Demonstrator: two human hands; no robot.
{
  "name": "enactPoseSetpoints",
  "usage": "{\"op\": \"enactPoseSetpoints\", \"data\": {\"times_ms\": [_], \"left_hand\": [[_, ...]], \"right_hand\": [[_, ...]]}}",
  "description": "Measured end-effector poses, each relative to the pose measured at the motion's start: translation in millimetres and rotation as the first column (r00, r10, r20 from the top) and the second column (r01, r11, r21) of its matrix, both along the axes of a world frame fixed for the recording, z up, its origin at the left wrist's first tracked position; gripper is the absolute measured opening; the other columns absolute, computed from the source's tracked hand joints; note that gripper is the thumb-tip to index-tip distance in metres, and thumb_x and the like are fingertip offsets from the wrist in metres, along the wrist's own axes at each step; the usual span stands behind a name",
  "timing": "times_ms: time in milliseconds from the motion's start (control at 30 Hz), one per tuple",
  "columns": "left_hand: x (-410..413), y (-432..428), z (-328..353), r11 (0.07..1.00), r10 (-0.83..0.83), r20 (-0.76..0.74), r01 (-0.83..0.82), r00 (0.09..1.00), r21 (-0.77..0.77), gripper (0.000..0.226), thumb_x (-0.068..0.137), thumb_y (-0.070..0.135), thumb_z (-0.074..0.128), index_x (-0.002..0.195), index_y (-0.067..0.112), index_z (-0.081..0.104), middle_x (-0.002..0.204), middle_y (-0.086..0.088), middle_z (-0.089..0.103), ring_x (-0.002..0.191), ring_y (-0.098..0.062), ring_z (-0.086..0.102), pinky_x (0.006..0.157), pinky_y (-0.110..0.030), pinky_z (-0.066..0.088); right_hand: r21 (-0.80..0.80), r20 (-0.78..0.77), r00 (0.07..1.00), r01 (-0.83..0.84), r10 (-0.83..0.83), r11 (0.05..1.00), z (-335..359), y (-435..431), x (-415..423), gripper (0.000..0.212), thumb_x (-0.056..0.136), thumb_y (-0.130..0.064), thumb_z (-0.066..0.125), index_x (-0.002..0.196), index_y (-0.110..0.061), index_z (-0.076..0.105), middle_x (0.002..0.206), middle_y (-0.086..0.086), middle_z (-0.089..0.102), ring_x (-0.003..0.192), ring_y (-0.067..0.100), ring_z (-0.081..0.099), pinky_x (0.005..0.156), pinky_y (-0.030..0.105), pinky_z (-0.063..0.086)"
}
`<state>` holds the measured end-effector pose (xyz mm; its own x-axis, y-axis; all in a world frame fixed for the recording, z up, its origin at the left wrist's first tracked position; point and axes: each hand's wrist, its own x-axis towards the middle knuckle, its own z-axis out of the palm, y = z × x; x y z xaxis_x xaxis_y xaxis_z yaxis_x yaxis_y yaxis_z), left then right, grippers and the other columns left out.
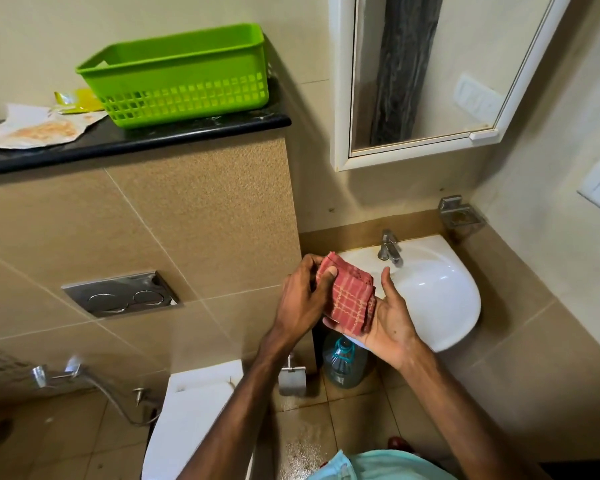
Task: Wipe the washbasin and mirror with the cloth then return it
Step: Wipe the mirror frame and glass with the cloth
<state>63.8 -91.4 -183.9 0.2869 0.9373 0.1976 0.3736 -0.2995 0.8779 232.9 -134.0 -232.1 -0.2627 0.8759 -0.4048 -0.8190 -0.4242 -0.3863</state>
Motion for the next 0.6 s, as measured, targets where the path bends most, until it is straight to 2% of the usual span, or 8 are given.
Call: {"op": "enactPoseSetpoints", "data": {"times_ms": [67,133,233,267,333,433,500,600], "left_hand": [[2,-2,6,1.000,-0.015,0.009,0.015,1.000,0.019,0.031,0.102,0.044,0.048,0.113,0.016,0.055,0.099,0.000,0.071,0.082,-0.010,0.073,0.068,-0.042,0.063],[6,-4,15,0.998,-0.062,0.065,0.060,0.996,0.023,0.026,0.103,0.035,0.048,0.117,0.013,0.055,0.104,0.001,0.068,0.088,-0.011,0.071,0.070,-0.038,0.063],[9,0,20,0.998,-0.034,0.068,0.031,0.997,0.054,0.023,0.103,0.031,0.050,0.118,0.013,0.055,0.104,0.000,0.068,0.088,-0.012,0.071,0.073,-0.036,0.062],[10,2,18,0.998,0.024,0.044,-0.027,0.999,0.049,0.023,0.103,0.034,0.051,0.117,0.016,0.055,0.102,0.001,0.069,0.085,-0.012,0.072,0.070,-0.038,0.063],[12,5,16,0.985,0.169,0.027,-0.170,0.985,0.035,0.023,0.100,0.040,0.053,0.114,0.022,0.057,0.097,0.005,0.072,0.080,-0.008,0.073,0.066,-0.039,0.063],[23,8,25,0.950,0.284,0.035,-0.286,0.958,0.125,0.027,0.097,0.041,0.058,0.111,0.019,0.065,0.091,0.009,0.073,0.073,-0.001,0.071,0.062,-0.026,0.061],[34,11,39,0.933,0.296,0.038,-0.298,0.954,0.204,0.027,0.097,0.036,0.061,0.110,0.014,0.069,0.090,0.008,0.074,0.071,0.001,0.069,0.061,-0.019,0.058],[49,22,63,0.918,0.294,0.043,-0.294,0.955,0.265,0.027,0.096,0.037,0.062,0.110,0.016,0.070,0.087,0.014,0.070,0.071,0.004,0.066,0.063,-0.019,0.059]], "right_hand": [[0.077,0.033,0.999,-0.045,0.043,0.996,6,-3,-5,0.088,0.087,-0.073,0.059,0.146,-0.008,0.053,0.144,0.025,0.060,0.135,0.043,0.057,0.114,0.067,0.039],[0.187,0.143,0.988,-0.076,0.050,0.979,13,-7,-12,0.090,0.073,-0.067,0.079,0.142,-0.012,0.058,0.141,0.023,0.062,0.131,0.041,0.061,0.108,0.066,0.046],[0.232,0.239,0.971,-0.058,0.001,0.971,23,-7,-18,0.096,0.056,-0.046,0.099,0.138,-0.014,0.061,0.137,0.019,0.066,0.126,0.035,0.066,0.096,0.053,0.058],[0.216,0.262,0.964,-0.008,-0.050,0.976,26,-5,-19,0.094,0.059,-0.038,0.099,0.140,-0.013,0.059,0.133,0.017,0.069,0.121,0.031,0.069,0.091,0.046,0.061],[0.192,0.319,0.933,0.109,-0.167,0.975,34,1,-18,0.069,0.079,-0.019,0.085,0.140,-0.007,0.057,0.121,0.014,0.075,0.109,0.025,0.075,0.082,0.034,0.064],[0.219,0.361,0.901,0.171,-0.242,0.961,45,8,-11,0.037,0.092,-0.011,0.067,0.129,-0.011,0.064,0.120,0.014,0.076,0.109,0.024,0.074,0.089,0.036,0.062],[0.247,0.373,0.885,0.195,-0.279,0.949,54,15,-2,0.041,0.089,-0.017,0.070,0.130,-0.015,0.064,0.128,0.015,0.072,0.120,0.030,0.069,0.104,0.045,0.055],[0.296,0.352,0.861,0.270,-0.367,0.916,76,31,17,0.054,0.086,-0.017,0.073,0.139,-0.011,0.060,0.133,0.018,0.069,0.128,0.036,0.064,0.106,0.048,0.055]]}}
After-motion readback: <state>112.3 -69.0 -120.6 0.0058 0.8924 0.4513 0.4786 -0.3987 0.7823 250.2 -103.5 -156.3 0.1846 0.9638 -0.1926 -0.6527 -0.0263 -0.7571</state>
